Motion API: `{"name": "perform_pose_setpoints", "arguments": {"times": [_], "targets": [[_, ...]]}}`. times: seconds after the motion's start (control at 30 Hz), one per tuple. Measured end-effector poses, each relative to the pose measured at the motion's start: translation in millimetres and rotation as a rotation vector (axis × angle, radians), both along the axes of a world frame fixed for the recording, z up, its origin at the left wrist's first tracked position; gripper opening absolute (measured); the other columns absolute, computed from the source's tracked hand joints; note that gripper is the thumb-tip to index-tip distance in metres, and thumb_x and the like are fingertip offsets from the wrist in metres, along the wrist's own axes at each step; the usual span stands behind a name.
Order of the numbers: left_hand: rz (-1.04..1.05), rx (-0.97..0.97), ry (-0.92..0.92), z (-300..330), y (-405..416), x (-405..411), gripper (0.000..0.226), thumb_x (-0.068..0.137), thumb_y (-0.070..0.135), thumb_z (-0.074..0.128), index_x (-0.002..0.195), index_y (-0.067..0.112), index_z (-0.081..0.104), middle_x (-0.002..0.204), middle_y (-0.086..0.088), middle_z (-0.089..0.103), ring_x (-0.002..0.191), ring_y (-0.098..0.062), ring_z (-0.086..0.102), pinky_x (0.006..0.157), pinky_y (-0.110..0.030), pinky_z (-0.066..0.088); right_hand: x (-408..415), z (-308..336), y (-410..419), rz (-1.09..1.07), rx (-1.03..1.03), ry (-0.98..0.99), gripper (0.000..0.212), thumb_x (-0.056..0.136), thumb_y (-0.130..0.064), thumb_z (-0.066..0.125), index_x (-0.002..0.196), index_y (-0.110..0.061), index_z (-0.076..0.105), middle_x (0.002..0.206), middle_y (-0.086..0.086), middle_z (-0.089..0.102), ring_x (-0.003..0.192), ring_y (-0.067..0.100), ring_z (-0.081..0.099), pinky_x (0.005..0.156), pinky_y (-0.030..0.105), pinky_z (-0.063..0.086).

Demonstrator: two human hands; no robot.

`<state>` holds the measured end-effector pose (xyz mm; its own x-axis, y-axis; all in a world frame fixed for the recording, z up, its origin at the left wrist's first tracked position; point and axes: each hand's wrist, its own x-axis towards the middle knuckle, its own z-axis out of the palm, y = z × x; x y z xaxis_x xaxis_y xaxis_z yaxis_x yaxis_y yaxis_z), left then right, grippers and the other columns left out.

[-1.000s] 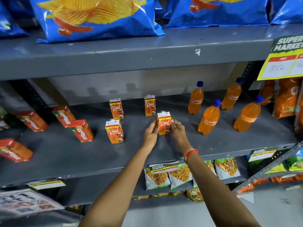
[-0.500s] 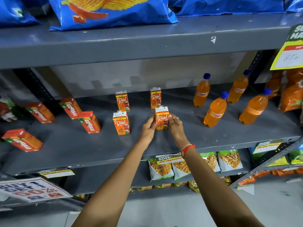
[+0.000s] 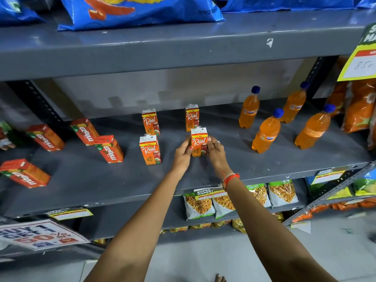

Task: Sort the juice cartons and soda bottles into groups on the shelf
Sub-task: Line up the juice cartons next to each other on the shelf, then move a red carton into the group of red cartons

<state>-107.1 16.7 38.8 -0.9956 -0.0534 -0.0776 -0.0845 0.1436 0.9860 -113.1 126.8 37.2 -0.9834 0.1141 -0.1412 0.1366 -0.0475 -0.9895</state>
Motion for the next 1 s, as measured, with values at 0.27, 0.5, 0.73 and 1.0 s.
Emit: {"name": "perform_pose_setpoints", "arguments": {"times": [0.27, 0.5, 0.73, 1.0], "targets": [[0.025, -0.096, 0.012, 2, 2, 5, 0.046, 0.094, 0.005, 0.038, 0.139, 0.01, 0.029, 0.141, -0.016, 0.043, 0.129, -0.026, 0.04, 0.104, -0.033, 0.034, 7, 0, 4, -0.024, 0.082, 0.047, 0.037, 0.1, -0.025, 0.038, 0.134, -0.011, 0.044, 0.137, 0.014, 0.051, 0.122, 0.02, 0.05, 0.106, 0.037, 0.041], [0.15, -0.005, 0.311, -7, -29, 82, 0.034, 0.095, 0.015, 0.04, 0.128, 0.017, 0.047, 0.132, 0.003, 0.05, 0.123, 0.0, 0.045, 0.099, -0.007, 0.035, 69, -22, -23, -0.385, 0.189, 0.231, 0.023, 0.095, -0.011, 0.045, 0.115, -0.015, 0.054, 0.11, 0.005, 0.062, 0.101, 0.015, 0.057, 0.09, 0.032, 0.047], [0.688, -0.085, 0.484, -20, -132, 126, 0.026, 0.094, 0.013, 0.04, 0.108, 0.029, 0.055, 0.098, -0.003, 0.058, 0.086, -0.006, 0.056, 0.08, -0.021, 0.046, 106, -29, -118, 0.019, 0.276, 0.402, 0.031, 0.089, -0.012, 0.044, 0.099, -0.04, 0.053, 0.095, -0.005, 0.062, 0.089, 0.006, 0.058, 0.081, 0.017, 0.045], [0.686, 0.048, 0.256, 4, -230, 69, 0.034, 0.096, 0.015, 0.038, 0.129, 0.006, 0.041, 0.134, -0.012, 0.044, 0.118, -0.011, 0.042, 0.103, -0.022, 0.033, 69, -3, -233, 0.227, -0.022, 0.193, 0.044, 0.098, -0.018, 0.042, 0.141, -0.012, 0.034, 0.144, 0.001, 0.042, 0.13, 0.008, 0.04, 0.106, 0.016, 0.028]]}}
